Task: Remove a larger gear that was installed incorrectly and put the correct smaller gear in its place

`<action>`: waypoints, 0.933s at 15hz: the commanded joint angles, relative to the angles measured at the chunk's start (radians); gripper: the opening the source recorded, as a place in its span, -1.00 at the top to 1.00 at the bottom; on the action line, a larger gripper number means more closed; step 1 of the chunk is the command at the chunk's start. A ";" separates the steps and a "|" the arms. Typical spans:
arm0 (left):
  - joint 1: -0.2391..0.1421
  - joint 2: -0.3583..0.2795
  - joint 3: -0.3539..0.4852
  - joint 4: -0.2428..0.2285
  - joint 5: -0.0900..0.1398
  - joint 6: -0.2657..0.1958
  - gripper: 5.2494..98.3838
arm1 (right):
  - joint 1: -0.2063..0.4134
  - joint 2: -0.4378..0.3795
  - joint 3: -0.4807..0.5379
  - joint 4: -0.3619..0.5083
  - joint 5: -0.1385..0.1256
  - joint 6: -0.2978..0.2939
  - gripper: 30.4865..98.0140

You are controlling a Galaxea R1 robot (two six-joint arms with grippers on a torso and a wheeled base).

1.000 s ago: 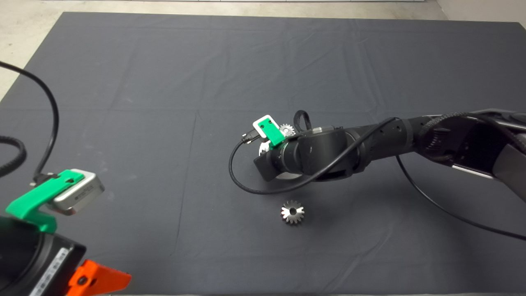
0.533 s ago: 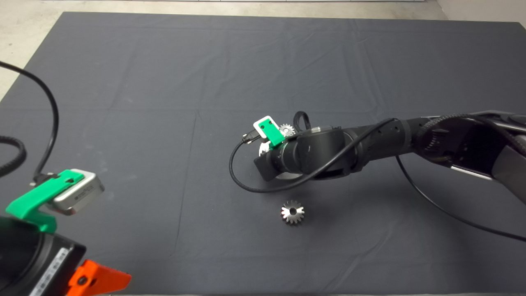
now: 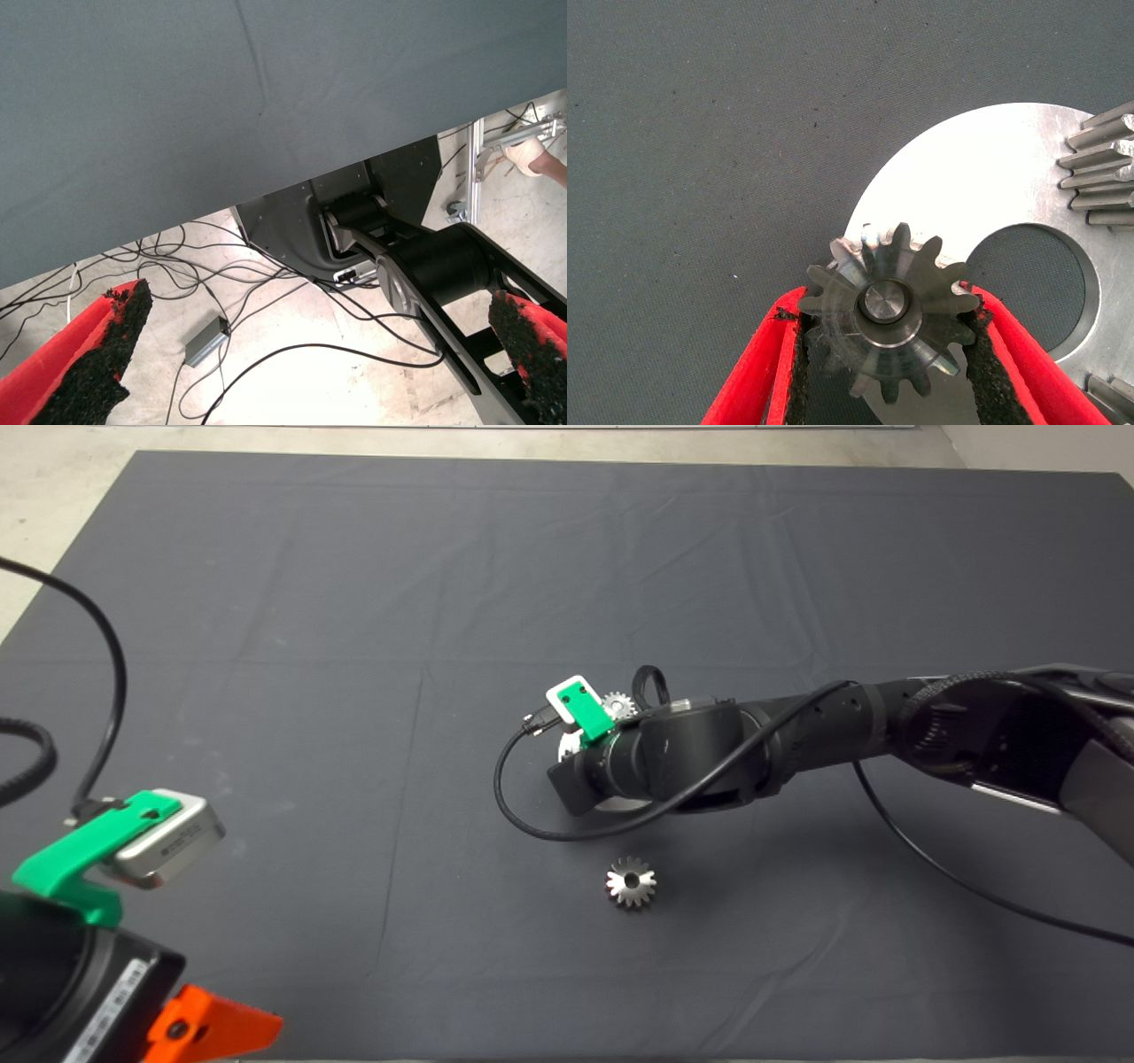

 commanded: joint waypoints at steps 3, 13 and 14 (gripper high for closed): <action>-0.002 -0.003 0.013 -0.016 -0.002 -0.004 -0.98 | 0.025 0.009 0.004 -0.028 -0.035 0.001 0.73; -0.002 -0.003 0.012 -0.016 -0.003 -0.004 -0.98 | 0.048 -0.007 0.067 -0.002 -0.049 0.004 0.51; -0.002 -0.003 0.013 -0.016 -0.003 -0.004 -0.98 | 0.141 -0.041 0.181 0.075 -0.070 0.016 0.48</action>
